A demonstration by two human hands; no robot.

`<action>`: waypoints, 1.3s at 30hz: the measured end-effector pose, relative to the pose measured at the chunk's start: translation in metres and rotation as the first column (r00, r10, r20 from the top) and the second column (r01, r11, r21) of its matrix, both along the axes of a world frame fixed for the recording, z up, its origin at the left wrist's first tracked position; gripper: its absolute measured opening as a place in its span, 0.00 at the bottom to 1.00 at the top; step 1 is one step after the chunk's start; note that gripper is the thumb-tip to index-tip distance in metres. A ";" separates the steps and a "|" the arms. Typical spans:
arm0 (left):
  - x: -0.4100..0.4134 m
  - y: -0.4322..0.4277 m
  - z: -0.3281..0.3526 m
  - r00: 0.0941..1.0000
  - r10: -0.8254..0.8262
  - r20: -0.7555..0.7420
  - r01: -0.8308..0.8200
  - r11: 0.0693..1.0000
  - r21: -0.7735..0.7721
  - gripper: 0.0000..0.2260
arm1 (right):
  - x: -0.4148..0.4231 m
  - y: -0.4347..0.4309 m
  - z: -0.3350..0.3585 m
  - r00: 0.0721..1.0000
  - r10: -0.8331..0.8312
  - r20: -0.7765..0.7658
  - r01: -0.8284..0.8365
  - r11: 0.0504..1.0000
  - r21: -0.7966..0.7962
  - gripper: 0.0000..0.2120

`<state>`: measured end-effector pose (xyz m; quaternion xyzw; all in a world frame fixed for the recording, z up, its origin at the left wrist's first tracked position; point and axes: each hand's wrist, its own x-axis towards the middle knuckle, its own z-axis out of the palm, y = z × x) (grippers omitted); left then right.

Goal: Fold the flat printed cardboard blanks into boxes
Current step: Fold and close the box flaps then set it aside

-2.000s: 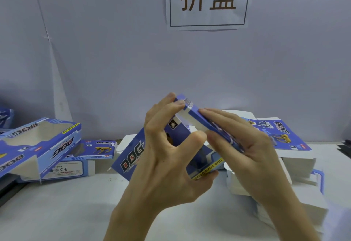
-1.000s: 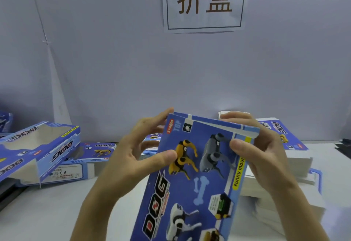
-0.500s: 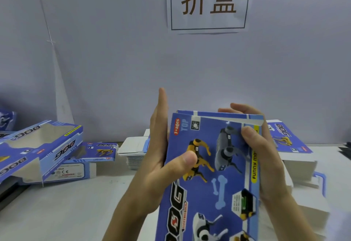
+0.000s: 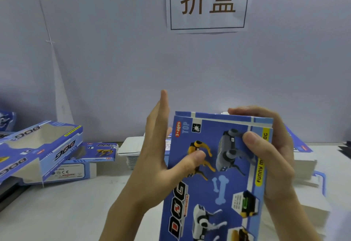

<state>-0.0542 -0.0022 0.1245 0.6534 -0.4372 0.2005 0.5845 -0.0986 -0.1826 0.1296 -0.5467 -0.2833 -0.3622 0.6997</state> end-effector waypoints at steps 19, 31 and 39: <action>-0.012 -0.009 0.002 0.975 -0.210 -0.068 0.188 0.952 -0.241 0.18 | 0.001 0.000 0.001 0.982 0.151 -0.111 -0.136 0.981 0.137 0.11; 0.010 -0.001 0.001 0.890 0.450 0.071 -0.453 0.891 0.035 0.26 | 0.009 0.017 -0.004 0.904 -0.426 0.041 0.428 0.903 -0.035 0.11; 0.000 -0.009 -0.011 0.975 0.204 0.088 -0.220 0.939 0.264 0.49 | 0.013 0.030 -0.009 0.659 -0.692 0.294 0.748 0.644 -0.162 0.13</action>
